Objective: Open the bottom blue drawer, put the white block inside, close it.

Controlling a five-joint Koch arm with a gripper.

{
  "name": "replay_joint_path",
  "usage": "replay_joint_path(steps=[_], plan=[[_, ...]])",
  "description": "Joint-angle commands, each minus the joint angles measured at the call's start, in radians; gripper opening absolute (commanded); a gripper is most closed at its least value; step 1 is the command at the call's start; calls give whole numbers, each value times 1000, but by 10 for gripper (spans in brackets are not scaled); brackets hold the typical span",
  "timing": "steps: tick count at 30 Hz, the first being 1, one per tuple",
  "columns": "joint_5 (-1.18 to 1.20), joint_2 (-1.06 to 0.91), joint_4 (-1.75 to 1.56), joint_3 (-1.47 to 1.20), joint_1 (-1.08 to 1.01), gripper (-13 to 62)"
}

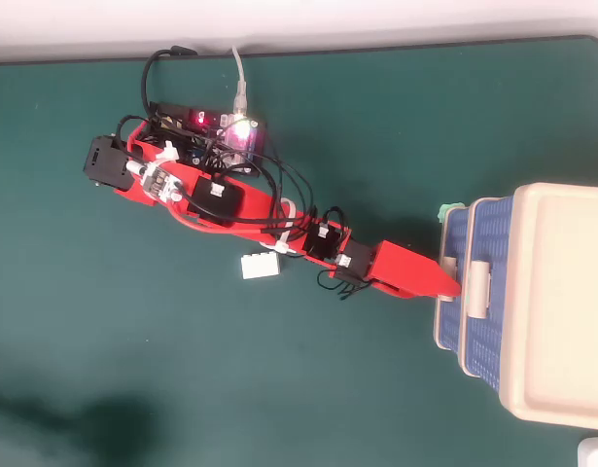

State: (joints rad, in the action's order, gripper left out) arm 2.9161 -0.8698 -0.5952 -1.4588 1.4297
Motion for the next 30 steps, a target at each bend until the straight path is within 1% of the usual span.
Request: replay_joint_path(steps=[1,3,8,12,17,22,23,24,25,26,27,30], plan=[[23,-28,20,81,34,4],[23,-28,54,81,34,-78],[25,-46,115,51,28,-82],[28,-150,115,-103,25,-82],[49,-402,115,-443,21,-82],[74,-729,120,-785,2,-75],[74,-793,120,-825,-8,-2],[74,-833,120,-842,-11,98],[74,-862,120,-856,-12,214],[74,-887,120,-865,-11,306],[74,-905,120,-877,-11,341],[71,-994,133,-897,-20,350]])
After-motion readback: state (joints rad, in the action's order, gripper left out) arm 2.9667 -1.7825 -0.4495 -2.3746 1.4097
